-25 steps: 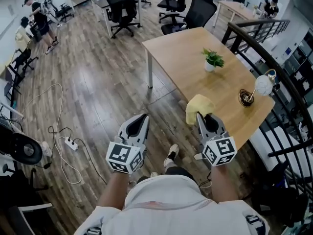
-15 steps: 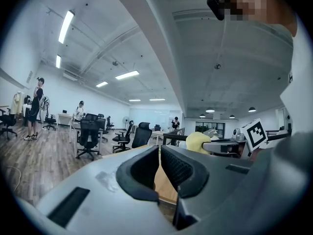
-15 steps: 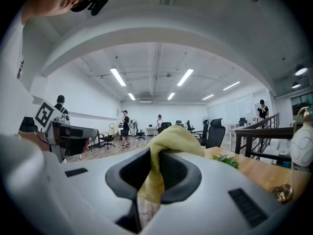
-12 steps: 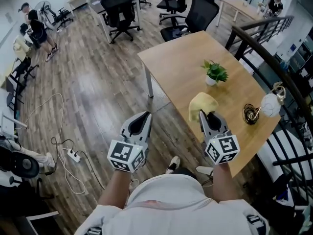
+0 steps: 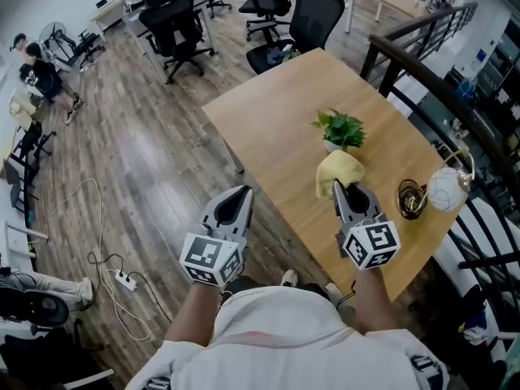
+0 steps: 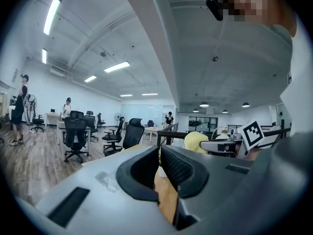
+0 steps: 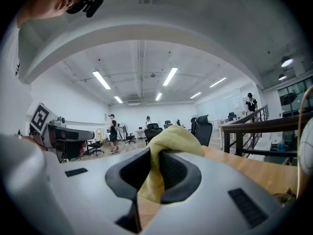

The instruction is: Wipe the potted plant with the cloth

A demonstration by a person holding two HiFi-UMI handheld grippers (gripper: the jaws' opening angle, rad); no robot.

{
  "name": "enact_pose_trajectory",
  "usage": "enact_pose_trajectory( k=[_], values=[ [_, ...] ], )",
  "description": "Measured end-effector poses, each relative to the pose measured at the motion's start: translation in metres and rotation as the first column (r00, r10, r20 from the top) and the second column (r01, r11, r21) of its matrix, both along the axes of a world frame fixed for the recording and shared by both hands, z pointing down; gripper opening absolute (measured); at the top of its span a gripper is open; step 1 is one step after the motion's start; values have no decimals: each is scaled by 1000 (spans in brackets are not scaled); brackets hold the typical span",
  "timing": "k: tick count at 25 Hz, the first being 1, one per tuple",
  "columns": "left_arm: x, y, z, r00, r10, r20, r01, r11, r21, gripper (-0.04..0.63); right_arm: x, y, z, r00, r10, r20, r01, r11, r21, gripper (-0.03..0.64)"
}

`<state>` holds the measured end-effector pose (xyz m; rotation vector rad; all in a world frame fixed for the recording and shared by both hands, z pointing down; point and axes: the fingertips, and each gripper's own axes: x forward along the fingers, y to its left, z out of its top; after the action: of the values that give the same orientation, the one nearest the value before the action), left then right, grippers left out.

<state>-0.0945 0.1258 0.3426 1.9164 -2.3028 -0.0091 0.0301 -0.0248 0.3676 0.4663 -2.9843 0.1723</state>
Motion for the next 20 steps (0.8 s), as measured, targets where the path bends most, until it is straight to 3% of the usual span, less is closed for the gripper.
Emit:
enact_pose_trajectory(
  k=[5, 9, 14, 20],
  values=[
    [-2, -62, 0, 996, 94, -1, -94, 996, 1, 26, 18, -46, 8, 995, 100, -17, -100, 995, -8, 98],
    [-1, -113, 4, 980, 200, -6, -200, 980, 5, 26, 36, -85, 10, 977, 213, -27, -213, 977, 0, 98],
    [-7, -172, 14, 942, 336, -30, -335, 942, 10, 26, 52, -122, 19, 930, 364, -52, -364, 931, -4, 98],
    [-46, -238, 31, 880, 467, -87, -468, 884, 11, 26, 29, -149, 24, 865, 487, -118, -489, 872, 21, 97]
  ],
)
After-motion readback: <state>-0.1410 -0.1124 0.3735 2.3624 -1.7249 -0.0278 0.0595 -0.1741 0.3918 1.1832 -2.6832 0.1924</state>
